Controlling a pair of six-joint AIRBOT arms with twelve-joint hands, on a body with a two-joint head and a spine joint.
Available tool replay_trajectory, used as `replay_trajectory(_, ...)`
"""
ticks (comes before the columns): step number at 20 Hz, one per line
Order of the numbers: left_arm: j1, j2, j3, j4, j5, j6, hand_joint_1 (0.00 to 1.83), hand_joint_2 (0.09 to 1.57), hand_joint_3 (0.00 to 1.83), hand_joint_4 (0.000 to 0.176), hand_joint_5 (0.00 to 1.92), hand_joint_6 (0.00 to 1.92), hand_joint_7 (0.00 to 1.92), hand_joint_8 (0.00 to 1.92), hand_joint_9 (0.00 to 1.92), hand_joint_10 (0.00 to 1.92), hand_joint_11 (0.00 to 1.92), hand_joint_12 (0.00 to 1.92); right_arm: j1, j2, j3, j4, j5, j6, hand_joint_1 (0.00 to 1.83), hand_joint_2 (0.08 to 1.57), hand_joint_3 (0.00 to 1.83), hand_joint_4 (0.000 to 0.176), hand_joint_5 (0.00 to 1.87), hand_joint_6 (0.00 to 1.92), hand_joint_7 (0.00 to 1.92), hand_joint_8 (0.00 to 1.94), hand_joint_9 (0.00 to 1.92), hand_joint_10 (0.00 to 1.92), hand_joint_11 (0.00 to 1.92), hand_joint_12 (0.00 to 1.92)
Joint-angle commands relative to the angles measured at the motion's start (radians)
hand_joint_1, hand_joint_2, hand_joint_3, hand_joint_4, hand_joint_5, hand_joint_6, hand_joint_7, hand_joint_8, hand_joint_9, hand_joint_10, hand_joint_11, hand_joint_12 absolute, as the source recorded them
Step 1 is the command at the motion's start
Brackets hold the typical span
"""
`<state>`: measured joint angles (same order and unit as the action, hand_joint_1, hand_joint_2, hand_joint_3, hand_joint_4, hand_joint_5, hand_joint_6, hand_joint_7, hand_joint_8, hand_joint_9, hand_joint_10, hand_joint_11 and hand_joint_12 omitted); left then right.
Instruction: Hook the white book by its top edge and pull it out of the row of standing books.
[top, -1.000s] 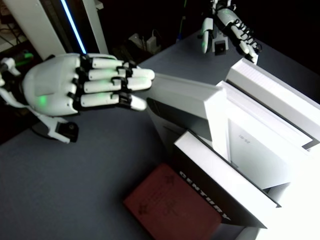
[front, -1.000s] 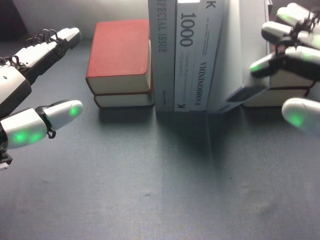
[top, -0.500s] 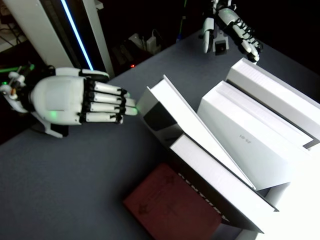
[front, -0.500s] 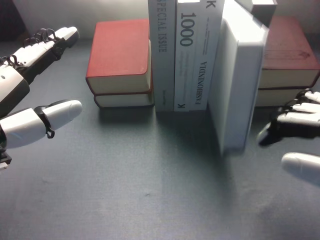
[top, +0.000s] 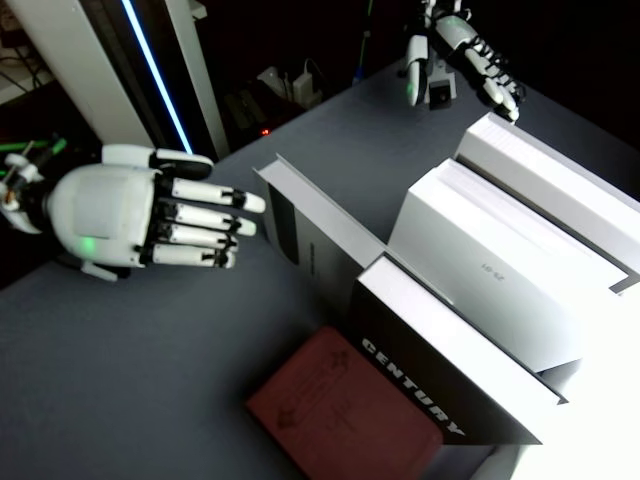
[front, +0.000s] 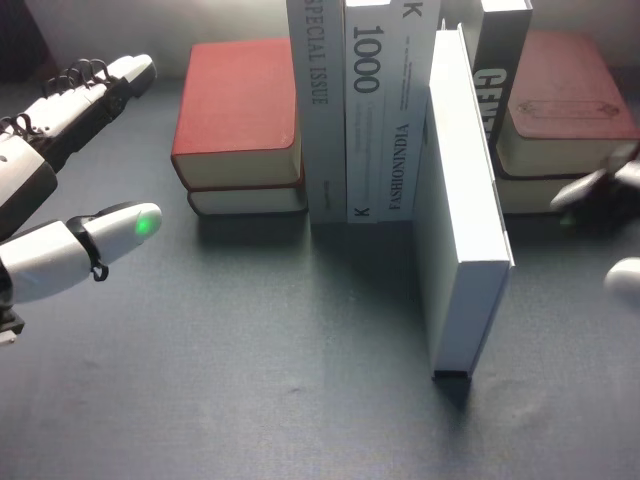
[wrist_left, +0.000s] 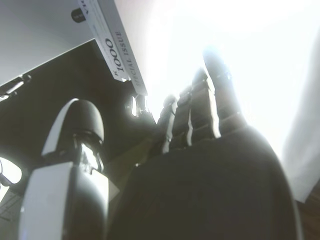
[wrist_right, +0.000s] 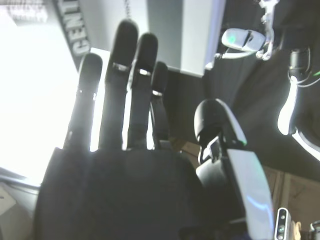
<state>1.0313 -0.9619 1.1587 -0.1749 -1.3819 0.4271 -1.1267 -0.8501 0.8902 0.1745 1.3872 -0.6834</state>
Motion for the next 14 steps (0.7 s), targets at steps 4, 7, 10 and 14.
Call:
replay_trajectory(4, 0.003, 0.022, -0.010, -0.017, -0.160, 0.008, 0.44, 1.35, 0.00, 0.010, 0.01, 0.00, 0.00, 0.00, 0.00, 0.00, 0.00, 0.01, -0.026, 0.048, -0.018, 0.076, 0.243, -0.031, 0.00, 1.55, 0.00, 0.000, 0.00, 0.48, 0.20, 0.13, 0.01, 0.65, 0.00, 1.30)
replay_trajectory(7, 0.004, 0.023, -0.015, -0.021, -0.180, 0.017, 0.52, 1.37, 0.01, 0.026, 0.00, 0.00, 0.00, 0.00, 0.00, 0.00, 0.00, 0.00, -0.061, 0.086, -0.040, 0.129, 0.322, -0.066, 0.00, 1.51, 0.00, 0.023, 0.00, 0.01, 0.00, 0.00, 0.00, 0.01, 0.00, 0.06)
replay_trajectory(10, 0.020, 0.030, -0.024, -0.045, -0.233, 0.022, 0.41, 1.43, 0.02, 0.028, 0.00, 0.00, 0.00, 0.00, 0.00, 0.00, 0.00, 0.00, -0.099, 0.115, -0.042, 0.154, 0.375, -0.077, 0.10, 1.48, 0.00, 0.000, 0.00, 0.00, 0.00, 0.00, 0.00, 0.00, 0.00, 0.00)
replay_trajectory(14, 0.023, 0.034, -0.025, -0.065, -0.310, 0.029, 0.34, 1.49, 0.01, 0.057, 0.00, 0.00, 0.00, 0.00, 0.00, 0.00, 0.01, 0.01, -0.077, 0.149, -0.040, 0.135, 0.375, -0.077, 0.23, 1.53, 0.00, 0.000, 0.00, 0.00, 0.00, 0.00, 0.06, 0.04, 0.00, 1.39)
